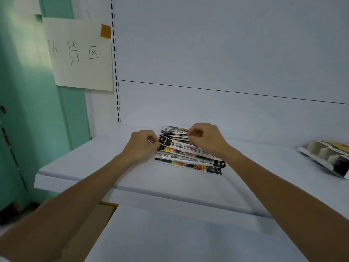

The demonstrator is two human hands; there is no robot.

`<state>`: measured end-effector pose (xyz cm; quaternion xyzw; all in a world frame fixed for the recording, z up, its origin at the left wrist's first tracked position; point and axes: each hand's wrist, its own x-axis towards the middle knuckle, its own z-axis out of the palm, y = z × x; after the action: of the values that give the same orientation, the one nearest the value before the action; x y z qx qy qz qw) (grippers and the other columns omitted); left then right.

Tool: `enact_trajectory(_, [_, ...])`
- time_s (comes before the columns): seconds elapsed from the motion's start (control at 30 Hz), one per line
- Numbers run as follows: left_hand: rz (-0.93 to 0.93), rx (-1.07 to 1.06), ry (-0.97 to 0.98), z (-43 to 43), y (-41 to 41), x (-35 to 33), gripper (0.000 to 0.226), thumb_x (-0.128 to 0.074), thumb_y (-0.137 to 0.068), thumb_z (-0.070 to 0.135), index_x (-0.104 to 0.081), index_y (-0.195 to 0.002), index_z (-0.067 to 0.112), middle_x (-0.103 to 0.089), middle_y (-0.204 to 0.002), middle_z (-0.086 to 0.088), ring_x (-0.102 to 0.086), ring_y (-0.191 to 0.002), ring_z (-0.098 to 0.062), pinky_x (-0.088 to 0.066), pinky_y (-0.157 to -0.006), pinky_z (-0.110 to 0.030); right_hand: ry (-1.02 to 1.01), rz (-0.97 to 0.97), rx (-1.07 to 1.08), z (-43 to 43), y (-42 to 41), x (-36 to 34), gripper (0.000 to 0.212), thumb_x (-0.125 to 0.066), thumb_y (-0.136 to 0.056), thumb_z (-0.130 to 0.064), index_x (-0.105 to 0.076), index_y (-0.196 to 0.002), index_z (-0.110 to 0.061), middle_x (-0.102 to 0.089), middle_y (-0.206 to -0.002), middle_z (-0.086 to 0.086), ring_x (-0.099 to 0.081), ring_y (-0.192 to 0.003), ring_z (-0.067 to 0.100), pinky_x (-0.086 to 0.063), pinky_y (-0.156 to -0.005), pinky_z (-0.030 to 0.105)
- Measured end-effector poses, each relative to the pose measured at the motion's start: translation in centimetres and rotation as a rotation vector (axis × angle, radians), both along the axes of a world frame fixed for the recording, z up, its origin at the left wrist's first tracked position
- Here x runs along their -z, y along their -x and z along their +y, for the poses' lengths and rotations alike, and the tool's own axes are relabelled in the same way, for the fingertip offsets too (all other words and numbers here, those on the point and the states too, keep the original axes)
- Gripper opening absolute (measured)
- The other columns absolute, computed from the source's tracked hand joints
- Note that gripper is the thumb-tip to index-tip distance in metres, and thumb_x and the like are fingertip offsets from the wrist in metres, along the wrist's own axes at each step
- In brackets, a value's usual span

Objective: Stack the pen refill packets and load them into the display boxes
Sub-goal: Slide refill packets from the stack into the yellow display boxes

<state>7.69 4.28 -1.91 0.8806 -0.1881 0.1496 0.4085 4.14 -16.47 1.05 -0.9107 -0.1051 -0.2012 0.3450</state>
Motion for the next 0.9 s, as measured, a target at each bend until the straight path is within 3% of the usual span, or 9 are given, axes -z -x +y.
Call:
enact_trajectory(0.1, [0.031,-0.025,0.021,0.1,-0.1,0.3,0.007,-0.06,-0.084,0.012,-0.064,-0.079,0.015,-0.062,-0.081,0.004,-0.052,-0.07,0.0,-0.035,-0.056,-0.005,0.185,0.009,-0.049,-0.4,0.7,0.3,0.004,-0.069,-0.079,-0.019,-0.067,-0.083,-0.018,-0.063,-0.08,-0.009,-0.055,-0.073,0.0,-0.044,-0.071,0.017])
enact_trajectory(0.27, [0.061,-0.013,0.096,0.0,0.1,0.6,0.022,-0.068,-0.081,0.034,-0.067,-0.076,0.012,-0.064,-0.078,0.003,-0.055,-0.071,-0.006,-0.036,-0.057,-0.014,0.358,0.205,-0.095,-1.0,0.9,1.2,0.044,-0.077,-0.073,-0.037,-0.062,-0.11,-0.018,-0.061,-0.105,-0.006,-0.053,-0.091,0.007,-0.041,-0.076,0.015])
enact_trajectory(0.4, [0.044,0.013,0.07,-0.6,0.4,0.1,0.01,-0.07,-0.08,0.016,-0.064,-0.073,0.015,-0.062,-0.073,0.005,-0.055,-0.068,-0.005,-0.037,-0.056,-0.001,0.484,0.122,-0.07,-0.6,1.3,0.9,0.061,-0.073,-0.076,-0.039,-0.048,-0.129,-0.018,-0.052,-0.128,-0.001,-0.047,-0.111,0.014,-0.039,-0.091,0.025])
enact_trajectory(0.47, [0.053,0.024,0.139,-1.1,0.7,-0.5,0.015,-0.069,-0.079,0.009,-0.061,-0.071,0.019,-0.06,-0.07,0.006,-0.055,-0.064,-0.002,-0.037,-0.055,-0.001,0.601,0.049,-0.014,-0.4,1.4,0.8,0.067,-0.07,-0.078,-0.038,-0.041,-0.135,-0.017,-0.044,-0.136,-0.001,-0.038,-0.123,0.018,-0.032,-0.097,0.03])
enact_trajectory(0.57, [0.035,0.048,0.267,-1.3,1.0,-1.3,0.022,-0.067,-0.079,0.007,-0.054,-0.076,0.024,-0.063,-0.077,0.002,-0.06,-0.068,-0.009,-0.042,-0.058,-0.01,0.664,-0.031,0.032,-0.4,1.4,0.7,0.04,-0.059,-0.086,-0.03,-0.053,-0.122,-0.014,-0.057,-0.119,0.002,-0.05,-0.107,0.02,-0.038,-0.081,0.031])
enact_trajectory(0.67, [0.022,0.095,0.315,-1.2,1.2,-1.7,0.022,-0.066,-0.083,0.013,-0.054,-0.099,0.022,-0.067,-0.087,0.001,-0.063,-0.079,-0.011,-0.04,-0.063,-0.008,0.567,-0.073,0.06,-0.6,1.6,0.5,0.026,-0.051,-0.089,-0.023,-0.053,-0.113,-0.012,-0.061,-0.099,0.003,-0.054,-0.083,0.02,-0.04,-0.066,0.03])
enact_trajectory(0.8, [0.037,0.037,0.115,-0.3,0.0,-0.6,0.026,-0.06,-0.089,0.021,-0.056,-0.114,0.016,-0.063,-0.108,0.0,-0.055,-0.094,-0.011,-0.037,-0.075,-0.015,0.437,-0.034,0.062,-1.8,1.4,-0.2,0.023,-0.054,-0.088,-0.02,-0.053,-0.107,-0.007,-0.058,-0.097,0.008,-0.053,-0.081,0.023,-0.042,-0.065,0.032])
enact_trajectory(0.9, [0.079,0.013,-0.036,0.6,-0.6,0.4,0.03,-0.057,-0.09,0.019,-0.055,-0.12,0.017,-0.057,-0.12,-0.006,-0.051,-0.1,-0.015,-0.035,-0.085,-0.022,0.406,0.071,0.046,-3.0,1.5,-0.4,0.033,-0.063,-0.085,-0.021,-0.055,-0.114,-0.008,-0.059,-0.103,0.006,-0.056,-0.088,0.021,-0.049,-0.072,0.032])
